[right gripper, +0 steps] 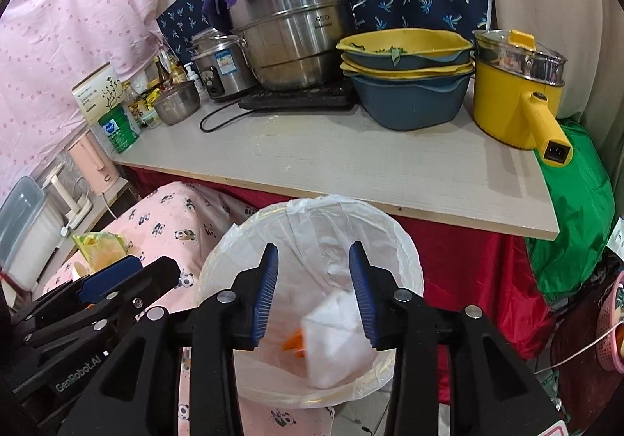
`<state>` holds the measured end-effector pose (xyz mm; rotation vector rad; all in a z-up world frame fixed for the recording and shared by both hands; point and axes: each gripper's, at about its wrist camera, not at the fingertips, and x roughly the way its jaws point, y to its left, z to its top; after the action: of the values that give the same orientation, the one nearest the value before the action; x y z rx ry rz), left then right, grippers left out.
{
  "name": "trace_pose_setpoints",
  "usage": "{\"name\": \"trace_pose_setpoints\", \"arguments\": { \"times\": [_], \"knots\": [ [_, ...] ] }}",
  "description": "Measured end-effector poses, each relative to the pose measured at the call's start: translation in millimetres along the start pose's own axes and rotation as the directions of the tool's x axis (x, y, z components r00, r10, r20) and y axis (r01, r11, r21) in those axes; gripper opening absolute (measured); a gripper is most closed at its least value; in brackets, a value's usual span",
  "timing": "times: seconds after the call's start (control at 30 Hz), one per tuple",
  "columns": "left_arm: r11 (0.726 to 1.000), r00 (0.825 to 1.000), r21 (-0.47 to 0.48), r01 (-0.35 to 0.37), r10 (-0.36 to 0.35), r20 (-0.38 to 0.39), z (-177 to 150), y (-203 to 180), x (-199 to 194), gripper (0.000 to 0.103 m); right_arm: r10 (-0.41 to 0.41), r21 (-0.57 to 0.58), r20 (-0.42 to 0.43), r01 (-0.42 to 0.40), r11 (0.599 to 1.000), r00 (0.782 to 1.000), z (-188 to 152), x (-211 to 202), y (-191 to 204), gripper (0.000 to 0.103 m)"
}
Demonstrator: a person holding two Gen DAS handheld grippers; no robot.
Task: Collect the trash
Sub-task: 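Carry the tissue with the right gripper while the left carries the orange bag into the bin, then move both open grippers back from the bin to the trash pile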
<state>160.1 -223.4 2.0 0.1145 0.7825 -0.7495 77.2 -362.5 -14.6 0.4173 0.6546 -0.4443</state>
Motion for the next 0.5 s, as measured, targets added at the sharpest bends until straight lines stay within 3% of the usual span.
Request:
{"name": "trace_pose_setpoints", "arguments": {
  "times": [0.13,0.5],
  "knots": [
    [0.999,1.0,-0.026,-0.027,0.028,0.01,0.3,11.0,-9.9,0.053,0.011,-0.005,0.021,-0.011,1.0,1.0,2.0,-11.7,6.0,0.044],
    [0.986,0.99,-0.107,-0.128,0.133,0.043,-6.7,48.2,-49.4,0.053,0.077,-0.067,0.047,-0.074,0.995,0.996,-1.1,-42.7,46.5,0.044]
  ]
}}
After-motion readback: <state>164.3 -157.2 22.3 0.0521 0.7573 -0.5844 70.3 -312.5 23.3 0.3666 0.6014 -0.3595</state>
